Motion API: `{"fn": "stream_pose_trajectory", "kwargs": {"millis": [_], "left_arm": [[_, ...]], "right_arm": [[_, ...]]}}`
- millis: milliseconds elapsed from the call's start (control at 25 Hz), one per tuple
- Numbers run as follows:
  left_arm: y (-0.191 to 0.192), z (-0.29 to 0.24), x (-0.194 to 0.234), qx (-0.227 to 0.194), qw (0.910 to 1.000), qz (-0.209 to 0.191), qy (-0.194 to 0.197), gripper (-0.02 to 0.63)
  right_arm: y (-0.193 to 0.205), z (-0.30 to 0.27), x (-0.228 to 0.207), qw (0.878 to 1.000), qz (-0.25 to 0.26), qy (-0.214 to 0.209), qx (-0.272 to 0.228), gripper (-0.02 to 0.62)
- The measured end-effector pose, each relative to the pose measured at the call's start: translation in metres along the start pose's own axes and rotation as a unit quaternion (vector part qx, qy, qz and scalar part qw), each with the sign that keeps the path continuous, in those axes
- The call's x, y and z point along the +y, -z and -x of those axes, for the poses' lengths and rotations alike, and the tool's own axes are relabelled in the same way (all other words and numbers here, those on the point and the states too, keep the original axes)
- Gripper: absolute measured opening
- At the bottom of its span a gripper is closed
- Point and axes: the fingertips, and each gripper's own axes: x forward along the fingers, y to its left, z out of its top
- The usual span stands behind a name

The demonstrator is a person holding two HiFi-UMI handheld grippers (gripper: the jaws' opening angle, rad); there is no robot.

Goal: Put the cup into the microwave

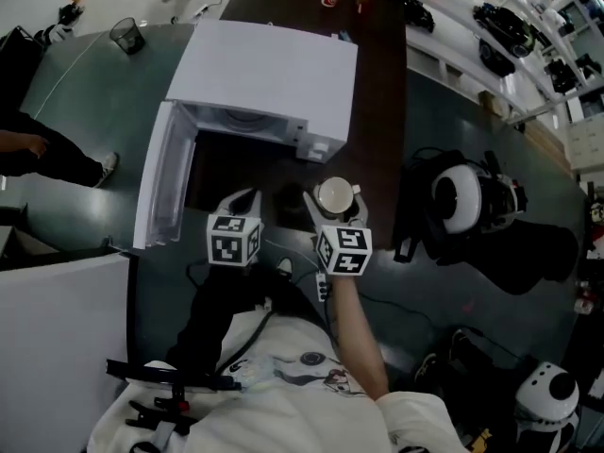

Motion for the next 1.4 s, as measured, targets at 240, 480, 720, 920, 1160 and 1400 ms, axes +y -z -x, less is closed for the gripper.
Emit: {"fn": "stream_pose_trajectory", "kwargs": {"millis": [240, 480, 720, 920, 1160, 1400], "left_arm": [[-0.035, 0.019, 0.016, -0.047, 0.9988, 0.004, -0.014, 0.000], [-0.042, 0.027, 0.033, -0.060, 0.9976, 0.015, -0.029, 0.000], [-0.041, 0.029, 0.056, -0.056, 0.9973, 0.027, -0.039, 0.000], [-0.032, 0.019, 0.073, -0.039, 0.9976, 0.036, -0.044, 0.000], [-0.013, -0.005, 0.093, -0.002, 0.9979, 0.042, -0.050, 0.000], [-0.006, -0.025, 0.108, 0.022, 0.9982, 0.032, -0.046, 0.000]], "right_arm": [[-0.033, -0.001, 0.039, 0.999, 0.026, -0.033, -0.013, 0.411], [-0.041, -0.015, 0.066, 0.997, 0.041, -0.061, -0.013, 0.411], [-0.040, -0.038, 0.091, 0.995, 0.044, -0.090, -0.015, 0.411], [-0.029, -0.062, 0.106, 0.993, 0.049, -0.104, 0.005, 0.411], [-0.009, -0.100, 0.116, 0.991, 0.055, -0.121, 0.031, 0.411], [0.000, -0.148, 0.127, 0.987, 0.068, -0.139, 0.036, 0.410]]}}
